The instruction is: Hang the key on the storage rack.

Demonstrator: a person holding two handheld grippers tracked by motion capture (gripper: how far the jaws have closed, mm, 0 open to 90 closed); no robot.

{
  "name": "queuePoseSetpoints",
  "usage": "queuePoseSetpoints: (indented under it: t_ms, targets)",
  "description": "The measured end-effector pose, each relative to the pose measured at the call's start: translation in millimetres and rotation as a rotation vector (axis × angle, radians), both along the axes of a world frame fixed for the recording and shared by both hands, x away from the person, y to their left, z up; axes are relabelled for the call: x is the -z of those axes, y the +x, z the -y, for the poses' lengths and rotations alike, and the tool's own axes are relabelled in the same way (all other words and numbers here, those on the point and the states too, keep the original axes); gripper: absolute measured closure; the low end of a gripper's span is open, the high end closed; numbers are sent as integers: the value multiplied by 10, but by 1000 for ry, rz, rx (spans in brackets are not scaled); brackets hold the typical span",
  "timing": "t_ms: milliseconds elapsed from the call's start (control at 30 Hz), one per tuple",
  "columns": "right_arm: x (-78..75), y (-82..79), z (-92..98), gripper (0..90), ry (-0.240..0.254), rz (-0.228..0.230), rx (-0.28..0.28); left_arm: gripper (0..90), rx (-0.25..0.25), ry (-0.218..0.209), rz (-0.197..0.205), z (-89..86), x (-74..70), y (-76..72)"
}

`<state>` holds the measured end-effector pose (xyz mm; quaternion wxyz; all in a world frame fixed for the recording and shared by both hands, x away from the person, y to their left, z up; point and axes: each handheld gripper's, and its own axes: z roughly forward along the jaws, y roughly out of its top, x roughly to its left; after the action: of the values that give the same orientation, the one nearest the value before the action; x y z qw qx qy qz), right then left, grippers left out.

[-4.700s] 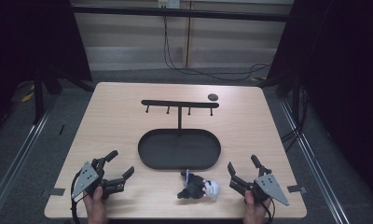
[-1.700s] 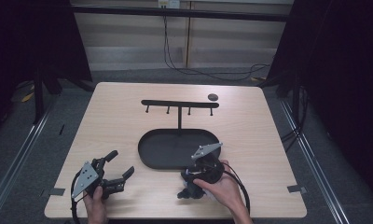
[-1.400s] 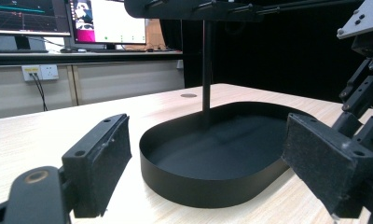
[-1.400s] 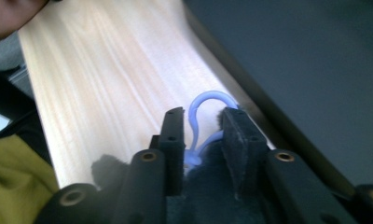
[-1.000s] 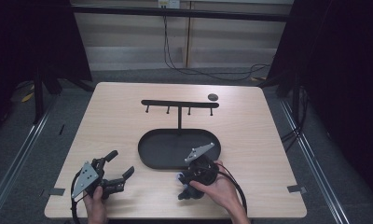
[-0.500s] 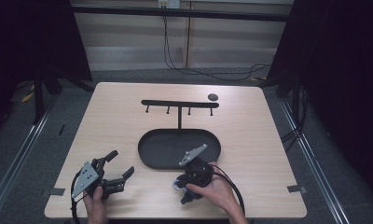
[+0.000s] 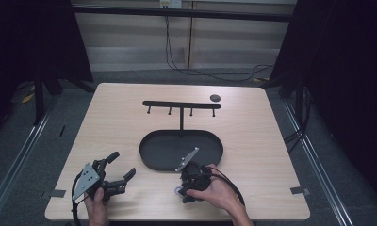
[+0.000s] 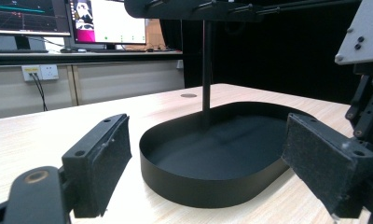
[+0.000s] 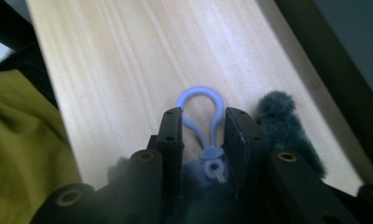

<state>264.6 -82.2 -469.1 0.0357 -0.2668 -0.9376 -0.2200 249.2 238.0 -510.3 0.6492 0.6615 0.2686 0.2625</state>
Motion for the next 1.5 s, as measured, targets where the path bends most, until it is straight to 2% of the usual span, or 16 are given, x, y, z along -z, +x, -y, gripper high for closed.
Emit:
queuePoseSetpoints:
  t_ms: [67,100,133,267,333,467,567,600,900,967,1000,1133,1167,1233,1433,1500]
  targets:
    - [3,44,-45,673,-40,-33,-15,151,1,0,0,0,0,0]
    - [3,44,-45,673,-40,-33,-15,151,1,0,0,0,0,0]
    - [-10,65,-77,673,-75,-33,-37,151,3,1,0,-1,0,0]
    - [-26,94,-112,696,-122,-39,-67,151,0,1,0,0,0,0]
    - [-15,116,-144,716,-140,-60,-97,151,3,1,0,-1,0,0]
    - [-33,153,-187,761,-177,-89,-111,151,0,0,0,0,0,0]
    - [-35,166,-216,789,-200,-81,-134,151,0,0,0,0,0,0]
    - [-27,161,-257,837,-230,-79,-145,151,1,0,0,-1,0,0]
    - [-31,165,-349,864,-267,-81,-164,151,0,1,0,-1,0,0]
    - [-33,177,-376,865,-287,-77,-169,151,0,1,-1,-1,1,-1]
    - [-39,188,-417,866,-320,-81,-185,151,1,0,0,-1,0,0]
    - [-37,229,-470,872,-337,-82,-199,151,0,1,0,-1,0,-1]
    - [-34,240,-475,873,-334,-58,-179,151,0,1,0,-1,0,-1]
    - [-45,257,-476,874,-353,-49,-154,151,0,1,0,-1,1,-1]
    - [-46,299,-429,874,-319,-74,-138,151,3,2,-1,-2,0,0]
    - [-109,297,-411,874,-308,-84,-140,151,3,1,-1,-2,0,-1]
